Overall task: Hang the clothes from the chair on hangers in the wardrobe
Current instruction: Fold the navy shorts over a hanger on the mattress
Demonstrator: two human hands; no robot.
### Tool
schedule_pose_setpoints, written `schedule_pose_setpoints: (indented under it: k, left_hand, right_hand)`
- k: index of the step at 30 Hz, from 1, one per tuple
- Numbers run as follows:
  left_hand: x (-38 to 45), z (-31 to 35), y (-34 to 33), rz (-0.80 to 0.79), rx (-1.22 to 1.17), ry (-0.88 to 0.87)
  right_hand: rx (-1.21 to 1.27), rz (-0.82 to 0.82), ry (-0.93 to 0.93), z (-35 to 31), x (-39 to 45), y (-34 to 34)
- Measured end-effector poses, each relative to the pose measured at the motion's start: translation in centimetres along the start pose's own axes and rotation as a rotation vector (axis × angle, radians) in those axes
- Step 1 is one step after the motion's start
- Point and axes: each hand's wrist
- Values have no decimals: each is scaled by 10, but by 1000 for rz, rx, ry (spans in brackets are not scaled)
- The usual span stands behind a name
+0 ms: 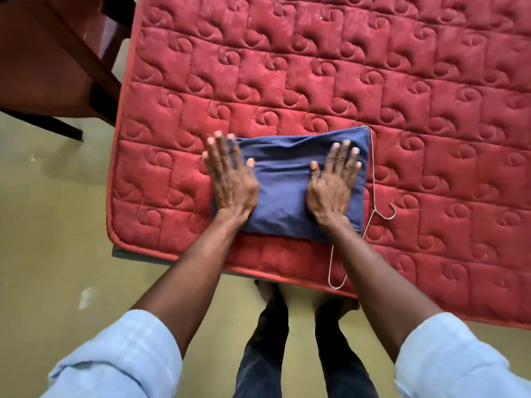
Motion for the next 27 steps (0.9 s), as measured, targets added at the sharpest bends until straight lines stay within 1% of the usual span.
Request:
schedule_pose_setpoints:
  k: [2, 3, 4, 5, 8, 10, 12, 13, 14, 15, 17, 18, 19, 20, 22, 23, 25, 27]
  left_hand:
    - [-5, 19, -7, -87, -61, -256]
    - [-9, 21, -14, -144, -50, -333]
    - [-11, 19, -20, -188, -23, -358]
    - [-14, 16, -26, -212, 8, -350]
    - [-15, 14, -32, -229, 83, -309]
    - [-16, 21, -29, -254, 140, -279]
    - [-20, 32, -23, -252, 147, -214]
    - [-24, 40, -20, -242, 138, -184]
    - [-29, 48, -17, -224, 120, -175]
    - [-35, 59, -16, -210, 86, -201]
    - [-50, 81, -15, -217, 2, -324]
    - [-59, 95, -16, -233, -22, -395]
    - [-66, 106, -19, -247, -33, -441]
    - [-74, 118, -23, -270, -37, -459]
    - [-83, 128, -29, -315, -16, -425]
    - [-86, 131, -32, -329, 10, -399]
    - [-87, 130, -37, -350, 54, -358]
    - [-86, 127, -38, -366, 67, -346]
  right_hand:
    - [9, -33, 275, -10, -12, -7]
    - [-17, -53, 362, -8, -19, -13]
    - [-42, -77, 378, -3, -24, -17]
    - [-64, -99, 336, 6, -30, -19]
    - [-84, -102, 109, 35, -43, -14]
    - [-92, -105, 32, 46, -52, -4]
    - [-66, -66, -6, 52, -60, 4]
    - [-8, -15, -73, 56, -63, 11]
    - [64, 63, -180, 59, -65, 18]
    - [146, 156, -328, 66, -69, 23]
    - [328, 335, -686, 75, -73, 39]
    - [422, 339, -865, 83, -76, 44]
    - [509, 281, -1005, 88, -78, 50]
    - [582, 201, -1069, 95, -80, 52]
    - [729, 118, -1055, 98, -76, 51]
    - [795, 108, -1048, 100, -73, 49]
    - [902, 86, -1053, 116, -72, 21]
    - [985, 104, -1071, 126, -71, 0]
Point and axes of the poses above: each hand's wrist, its own x-axis towards the middle knuckle, its own y-axis out of the back of the hand, z = x × y, and after that the axes turned 10 degrees about y, right-handed
